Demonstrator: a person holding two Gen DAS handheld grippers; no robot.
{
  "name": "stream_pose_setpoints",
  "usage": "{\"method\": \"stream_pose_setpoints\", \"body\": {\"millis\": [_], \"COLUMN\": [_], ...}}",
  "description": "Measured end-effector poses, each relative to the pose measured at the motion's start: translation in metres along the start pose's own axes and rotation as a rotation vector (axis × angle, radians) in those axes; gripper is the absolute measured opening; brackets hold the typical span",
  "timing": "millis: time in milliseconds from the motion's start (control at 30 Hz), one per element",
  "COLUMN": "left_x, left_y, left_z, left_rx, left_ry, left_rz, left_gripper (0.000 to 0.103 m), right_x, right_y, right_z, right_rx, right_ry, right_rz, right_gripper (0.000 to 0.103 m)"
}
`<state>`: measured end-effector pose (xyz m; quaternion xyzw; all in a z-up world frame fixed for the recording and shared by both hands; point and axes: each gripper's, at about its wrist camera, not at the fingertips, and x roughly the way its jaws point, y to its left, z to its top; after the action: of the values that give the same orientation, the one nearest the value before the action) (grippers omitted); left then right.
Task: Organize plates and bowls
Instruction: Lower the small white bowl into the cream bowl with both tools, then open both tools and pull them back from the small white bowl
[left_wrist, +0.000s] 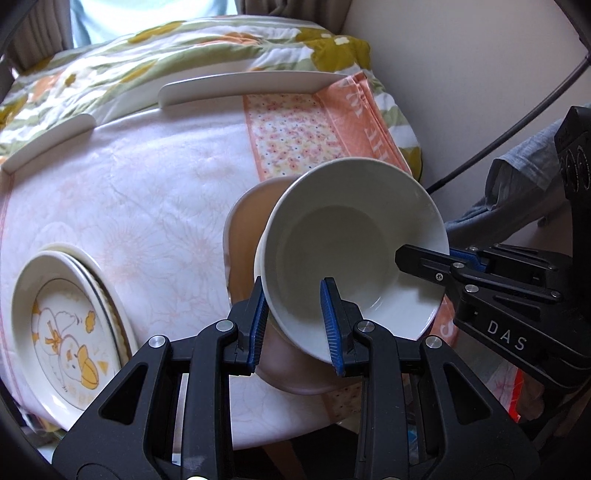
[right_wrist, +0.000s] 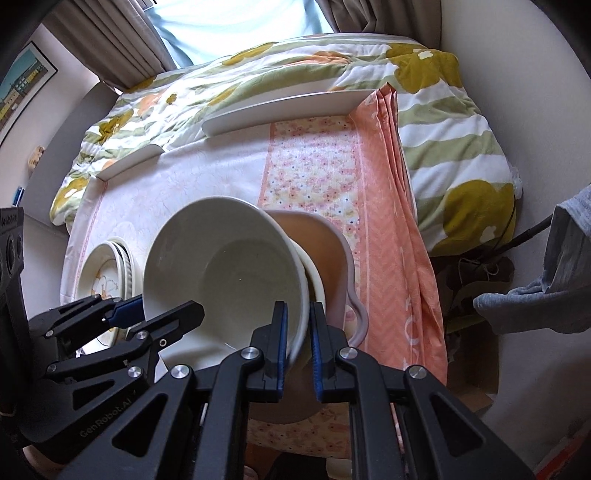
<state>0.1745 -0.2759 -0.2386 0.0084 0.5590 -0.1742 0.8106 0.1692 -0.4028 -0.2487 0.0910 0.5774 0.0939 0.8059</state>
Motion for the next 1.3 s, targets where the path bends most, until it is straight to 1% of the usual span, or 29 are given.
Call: {"method": "stream_pose_setpoints", "body": {"millis": [233, 400, 567, 667, 767, 867, 900, 933, 967, 1000, 1033, 1067, 1133, 1200, 1267, 1300], "left_x": [0.000, -0.003, -0.008, -0.024, -0.047, -0.073, -0.078, -0.083, -0.086, -0.092, -0.098, -0.106, -0.109, -0.103, -0.092, -0.087], "left_y": [-0.004, -0.005, -0.003, -0.004, -0.004, 0.001, 0.002, 0.005, 0.008, 0.012, 0.015, 0.019, 0.024, 0.029, 0.037, 0.040], "left_z": [-0.001, -0.001, -0.002, 0.000, 0.005, 0.010, 0.011, 0.012, 0.012, 0.010, 0.008, 0.005, 0.002, -0.002, -0.008, -0.012], "left_rx": [0.037, 0.046, 0.040, 0.043, 0.045, 0.045, 0.049, 0.052, 0.049, 0.041, 0.036, 0.036, 0.049, 0.062, 0.067, 0.066], "left_ry": [-0.005, -0.017, -0.026, -0.066, -0.121, -0.184, -0.191, -0.193, -0.198, -0.214, -0.237, -0.267, -0.273, -0.242, -0.201, -0.182], "left_rz": [0.048, 0.056, 0.043, 0.037, 0.037, 0.060, 0.065, 0.068, 0.071, 0.076, 0.084, 0.090, 0.116, 0.136, 0.127, 0.117], "left_gripper": [0.025, 0.025, 0.025, 0.025, 0.025, 0.025, 0.026, 0.036, 0.047, 0.083, 0.103, 0.103, 0.103, 0.103, 0.103, 0.103], "right_x": [-0.004, -0.006, -0.010, -0.026, -0.045, -0.064, -0.069, -0.075, -0.082, -0.086, -0.090, -0.094, -0.093, -0.087, -0.078, -0.076], "right_y": [0.000, 0.001, -0.001, -0.003, -0.005, -0.006, -0.006, -0.006, -0.006, -0.006, -0.006, -0.007, -0.008, -0.008, -0.008, -0.008], "right_z": [-0.004, -0.005, -0.007, -0.004, 0.000, 0.003, 0.003, 0.004, 0.002, 0.000, -0.001, -0.005, -0.009, -0.014, -0.021, -0.025], "right_rx": [-0.017, -0.025, -0.007, 0.014, 0.019, 0.015, 0.008, 0.002, -0.005, -0.011, -0.017, -0.027, -0.053, -0.084, -0.092, -0.089], "right_ry": [-0.019, -0.029, -0.044, -0.092, -0.135, -0.163, -0.168, -0.182, -0.205, -0.220, -0.237, -0.259, -0.243, -0.188, -0.137, -0.130], "right_rz": [-0.023, -0.028, -0.019, -0.001, -0.008, -0.014, -0.023, -0.034, -0.042, -0.041, -0.037, -0.033, -0.051, -0.098, -0.133, -0.148], "right_gripper": [0.011, 0.011, 0.011, 0.011, 0.011, 0.011, 0.015, 0.022, 0.049, 0.087, 0.099, 0.103, 0.103, 0.103, 0.103, 0.103]}}
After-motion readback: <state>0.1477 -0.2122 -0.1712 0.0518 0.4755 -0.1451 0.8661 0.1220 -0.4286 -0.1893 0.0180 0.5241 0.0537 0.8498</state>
